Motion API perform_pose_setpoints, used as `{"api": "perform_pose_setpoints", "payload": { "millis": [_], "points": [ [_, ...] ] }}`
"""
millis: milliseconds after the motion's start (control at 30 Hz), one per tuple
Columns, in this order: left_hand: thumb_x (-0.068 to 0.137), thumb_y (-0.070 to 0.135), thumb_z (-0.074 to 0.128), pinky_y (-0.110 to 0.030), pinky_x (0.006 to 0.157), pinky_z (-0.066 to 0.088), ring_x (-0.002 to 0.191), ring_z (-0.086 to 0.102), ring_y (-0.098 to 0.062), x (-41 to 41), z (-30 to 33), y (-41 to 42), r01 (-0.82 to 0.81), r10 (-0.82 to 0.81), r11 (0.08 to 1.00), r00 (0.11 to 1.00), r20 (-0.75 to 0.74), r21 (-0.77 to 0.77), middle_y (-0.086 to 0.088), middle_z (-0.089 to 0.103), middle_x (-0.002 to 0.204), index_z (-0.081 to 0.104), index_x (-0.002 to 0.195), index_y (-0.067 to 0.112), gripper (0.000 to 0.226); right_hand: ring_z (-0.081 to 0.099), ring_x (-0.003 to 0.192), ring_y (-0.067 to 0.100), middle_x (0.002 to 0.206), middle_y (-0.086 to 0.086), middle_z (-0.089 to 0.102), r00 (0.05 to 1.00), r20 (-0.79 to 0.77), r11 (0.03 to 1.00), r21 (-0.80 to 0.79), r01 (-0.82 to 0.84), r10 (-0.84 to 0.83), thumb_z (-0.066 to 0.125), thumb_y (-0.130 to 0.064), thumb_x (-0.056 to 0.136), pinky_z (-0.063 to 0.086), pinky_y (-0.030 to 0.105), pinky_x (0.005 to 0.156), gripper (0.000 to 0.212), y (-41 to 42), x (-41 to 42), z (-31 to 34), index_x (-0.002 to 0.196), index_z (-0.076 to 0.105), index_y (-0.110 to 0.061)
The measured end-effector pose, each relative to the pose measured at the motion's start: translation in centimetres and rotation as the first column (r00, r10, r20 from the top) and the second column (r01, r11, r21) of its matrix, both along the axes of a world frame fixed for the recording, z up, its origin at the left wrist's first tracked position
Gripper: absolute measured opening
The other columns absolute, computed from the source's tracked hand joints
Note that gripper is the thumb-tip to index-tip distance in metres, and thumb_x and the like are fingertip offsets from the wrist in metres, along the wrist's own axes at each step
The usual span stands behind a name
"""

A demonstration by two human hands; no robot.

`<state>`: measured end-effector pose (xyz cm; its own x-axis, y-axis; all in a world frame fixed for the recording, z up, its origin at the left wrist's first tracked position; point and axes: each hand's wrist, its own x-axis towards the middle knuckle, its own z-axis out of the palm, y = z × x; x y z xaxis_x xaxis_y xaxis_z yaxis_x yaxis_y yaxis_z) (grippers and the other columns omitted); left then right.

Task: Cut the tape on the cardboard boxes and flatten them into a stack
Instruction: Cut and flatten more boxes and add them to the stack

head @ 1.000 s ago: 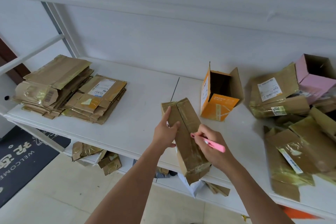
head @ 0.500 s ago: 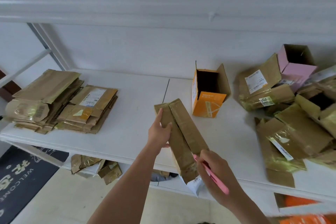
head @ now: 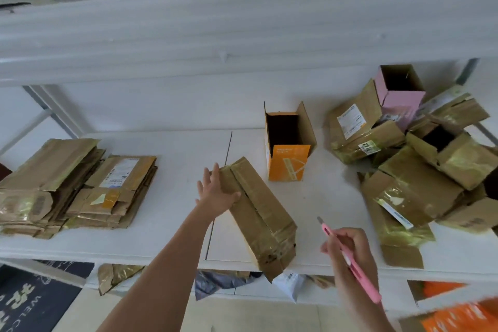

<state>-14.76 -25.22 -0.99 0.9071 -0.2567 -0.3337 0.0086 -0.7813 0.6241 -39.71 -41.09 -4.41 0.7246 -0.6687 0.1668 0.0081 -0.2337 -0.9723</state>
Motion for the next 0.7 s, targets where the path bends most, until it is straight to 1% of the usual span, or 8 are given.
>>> {"api": "perform_pose_setpoints", "payload": {
  "millis": [167, 267, 333, 433, 500, 567, 633, 700],
  "points": [
    [0.083, 0.051, 0.071, -0.053, 0.121, 0.007, 0.147, 0.014, -0.027, 0.2, 0.5, 0.2, 0.097, -0.1, 0.989, 0.995, 0.02, 0.107, 0.001, 0.009, 0.156, 0.011, 0.157, 0.032, 0.097, 0.07, 0.079, 0.002, 0.087, -0.01, 0.073, 0.998, -0.02, 0.998, 0.026, 0.063, -0.062, 0.055, -0.021, 0.095, 0.056, 0.025, 0.066, 0.008, 3.0, 2.1, -1.3, 0.098, 0.047, -0.022],
    [0.078, 0.052, 0.077, -0.049, 0.115, 0.026, 0.136, 0.023, -0.033, -0.3, 1.3, 0.6, 0.02, -0.02, 0.996, 1.0, -0.006, 0.081, -0.007, 0.019, 0.14, 0.022, 0.155, 0.029, 0.097, 0.069, 0.076, 0.0, 0.087, -0.016, 0.072, 0.988, 0.016, 0.988, 0.02, 0.15, -0.151, 0.054, -0.028, 0.093, 0.055, 0.022, 0.062, 0.011, 3.3, 3.2, -1.5, 0.094, 0.045, -0.034],
    [0.076, 0.059, 0.074, -0.047, 0.11, 0.032, 0.135, 0.02, -0.033, -0.9, 1.7, 0.9, -0.017, 0.018, 0.99, 1.0, -0.01, 0.143, -0.01, 0.021, 0.136, 0.031, 0.149, 0.021, 0.093, 0.07, 0.079, 0.002, 0.092, -0.018, 0.072, 0.984, 0.079, 0.987, 0.033, 0.155, -0.157, 0.056, -0.022, 0.095, 0.056, 0.025, 0.063, 0.01, 2.0, 4.5, -1.1, 0.098, 0.049, -0.028],
    [0.078, 0.071, 0.061, -0.049, 0.113, 0.025, 0.138, 0.016, -0.038, -2.1, 1.4, 1.1, -0.05, 0.018, 0.933, 0.995, 0.094, 0.356, -0.016, 0.017, 0.147, 0.01, 0.154, 0.019, 0.106, 0.069, 0.075, 0.007, 0.092, -0.005, 0.075, 0.982, 0.156, 0.991, 0.102, 0.091, -0.106, 0.053, -0.022, 0.098, 0.052, 0.022, 0.057, 0.009, -0.3, 6.7, -0.3, 0.095, 0.052, -0.014],
    [0.079, 0.077, 0.05, -0.052, 0.119, 0.006, 0.145, 0.006, -0.037, -2.7, 0.8, 0.7, 0.04, -0.166, 0.909, 0.947, 0.275, 0.414, -0.013, 0.008, 0.156, -0.003, 0.155, 0.03, 0.104, 0.071, 0.081, 0.006, 0.089, -0.001, 0.075, 0.98, 0.177, 0.986, 0.157, 0.065, -0.093, 0.052, -0.04, 0.097, 0.054, 0.019, 0.064, 0.029, -1.3, 7.9, -0.3, 0.093, 0.049, -0.012],
    [0.074, 0.089, 0.035, -0.051, 0.119, -0.008, 0.15, -0.012, -0.031, -3.1, 0.2, -0.3, 0.268, -0.399, 0.874, 0.871, 0.286, 0.404, -0.001, -0.006, 0.163, -0.004, 0.154, 0.042, 0.101, 0.072, 0.094, 0.015, 0.093, 0.001, 0.075, 0.988, 0.149, 0.972, 0.236, 0.003, -0.039, 0.051, -0.056, 0.093, 0.059, 0.035, 0.077, 0.042, -1.9, 9.1, -0.9, 0.096, 0.047, -0.014],
    [0.069, 0.092, 0.027, -0.055, 0.118, -0.012, 0.148, -0.024, -0.028, -4.1, -0.3, -1.7, 0.415, -0.529, 0.792, 0.833, 0.164, 0.447, 0.007, -0.019, 0.163, -0.009, 0.15, 0.05, 0.099, 0.071, 0.097, 0.022, 0.095, 0.005, 0.074, 0.992, 0.126, 0.954, 0.295, -0.059, 0.023, 0.052, -0.049, 0.097, 0.058, 0.056, 0.081, 0.031, -2.1, 9.9, -1.4, 0.097, 0.046, -0.019],
    [0.072, 0.09, 0.026, -0.057, 0.118, -0.013, 0.147, -0.028, -0.029, -4.5, -0.8, -2.5, 0.414, -0.532, 0.755, 0.84, 0.106, 0.509, 0.01, -0.025, 0.161, -0.014, 0.149, 0.053, 0.094, 0.07, 0.099, 0.024, 0.096, 0.009, 0.073, 0.991, 0.129, 0.939, 0.34, -0.061, 0.018, 0.052, -0.034, 0.1, 0.055, 0.062, 0.083, 0.02, -2.2, 10.2, -1.5, 0.099, 0.047, -0.015]
  ]
}}
